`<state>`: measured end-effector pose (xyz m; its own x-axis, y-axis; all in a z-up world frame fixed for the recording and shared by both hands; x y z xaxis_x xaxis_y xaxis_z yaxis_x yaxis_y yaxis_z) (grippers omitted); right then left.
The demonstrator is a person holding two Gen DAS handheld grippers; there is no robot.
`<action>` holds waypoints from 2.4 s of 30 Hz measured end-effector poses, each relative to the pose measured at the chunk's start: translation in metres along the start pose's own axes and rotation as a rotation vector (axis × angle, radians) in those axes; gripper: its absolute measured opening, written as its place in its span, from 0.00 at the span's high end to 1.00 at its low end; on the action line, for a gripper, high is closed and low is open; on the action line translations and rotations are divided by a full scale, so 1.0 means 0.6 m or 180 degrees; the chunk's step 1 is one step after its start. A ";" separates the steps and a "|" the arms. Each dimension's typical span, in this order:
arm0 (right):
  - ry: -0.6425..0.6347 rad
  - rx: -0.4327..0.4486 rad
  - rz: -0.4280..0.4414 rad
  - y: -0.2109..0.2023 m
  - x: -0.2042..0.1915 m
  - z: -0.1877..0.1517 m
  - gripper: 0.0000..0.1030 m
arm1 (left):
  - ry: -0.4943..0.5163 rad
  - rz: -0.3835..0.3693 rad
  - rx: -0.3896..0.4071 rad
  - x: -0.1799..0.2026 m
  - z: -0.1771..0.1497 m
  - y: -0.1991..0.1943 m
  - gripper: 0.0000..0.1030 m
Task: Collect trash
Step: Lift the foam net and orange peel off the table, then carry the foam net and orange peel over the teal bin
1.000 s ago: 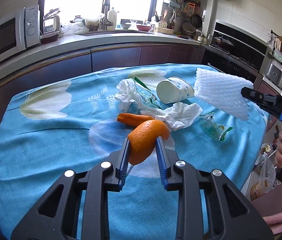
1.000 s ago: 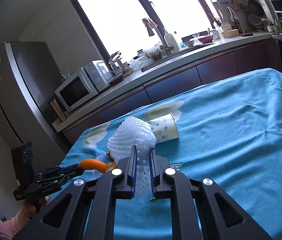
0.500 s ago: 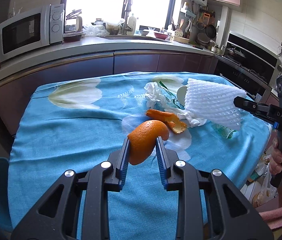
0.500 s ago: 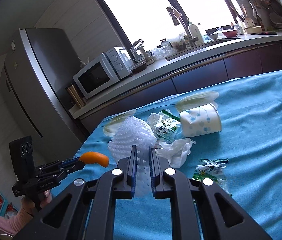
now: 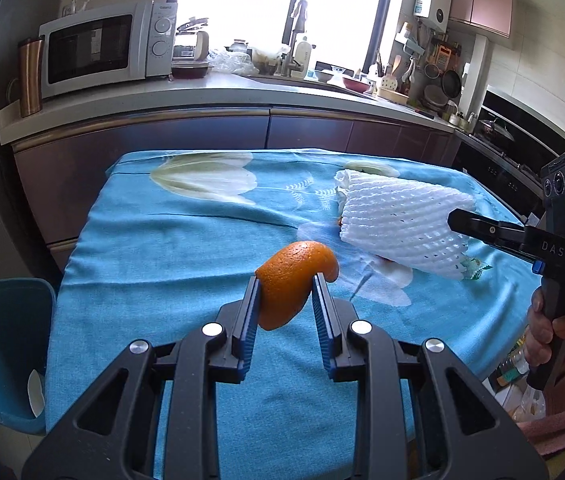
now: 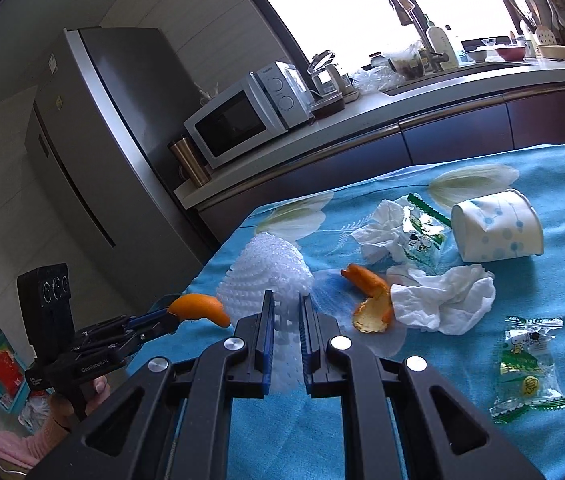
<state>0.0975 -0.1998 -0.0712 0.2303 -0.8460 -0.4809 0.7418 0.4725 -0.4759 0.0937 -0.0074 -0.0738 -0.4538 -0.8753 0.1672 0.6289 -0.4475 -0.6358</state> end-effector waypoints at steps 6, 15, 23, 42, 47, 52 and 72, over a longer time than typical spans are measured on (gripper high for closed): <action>-0.0064 -0.0085 0.0119 0.028 -0.028 0.001 0.90 | -0.0135 0.0058 0.0057 -0.030 -0.005 -0.020 0.74; -0.0137 -0.0205 0.0287 0.072 -0.070 0.000 0.90 | -0.0279 0.0217 0.0128 -0.077 -0.020 -0.053 0.74; -0.0226 -0.0310 0.0460 0.110 -0.108 0.001 0.90 | -0.0446 0.0374 0.0169 -0.121 -0.036 -0.082 0.74; -0.0523 -0.0575 0.0832 0.197 -0.218 0.000 0.90 | -0.0913 0.0867 0.0346 -0.250 -0.074 -0.166 0.74; -0.0596 -0.0639 0.0904 0.218 -0.246 -0.002 0.90 | -0.1019 0.1001 0.0379 -0.285 -0.084 -0.185 0.74; -0.0659 -0.0706 0.0975 0.236 -0.272 -0.004 0.90 | -0.1117 0.1102 0.0395 -0.316 -0.094 -0.199 0.74; -0.0858 -0.0953 0.1033 0.317 -0.340 -0.024 0.90 | -0.1418 0.1348 0.0376 -0.394 -0.128 -0.217 0.74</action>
<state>0.1825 0.0662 -0.0743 0.6021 -0.6590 -0.4508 0.4013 0.7379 -0.5426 0.0705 0.2716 -0.0884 0.1409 -0.9621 0.2333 0.7736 -0.0400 -0.6324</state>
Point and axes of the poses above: each gripper's, at about its wrist camera, not at the fingertips, and y roughly the way its jaws point, x to its right, z to its top, the point moved 6 cm from there along y, roughly the way its jaws point, and after that the axes turned 3 degrees about -x, right-handed, at the moved point
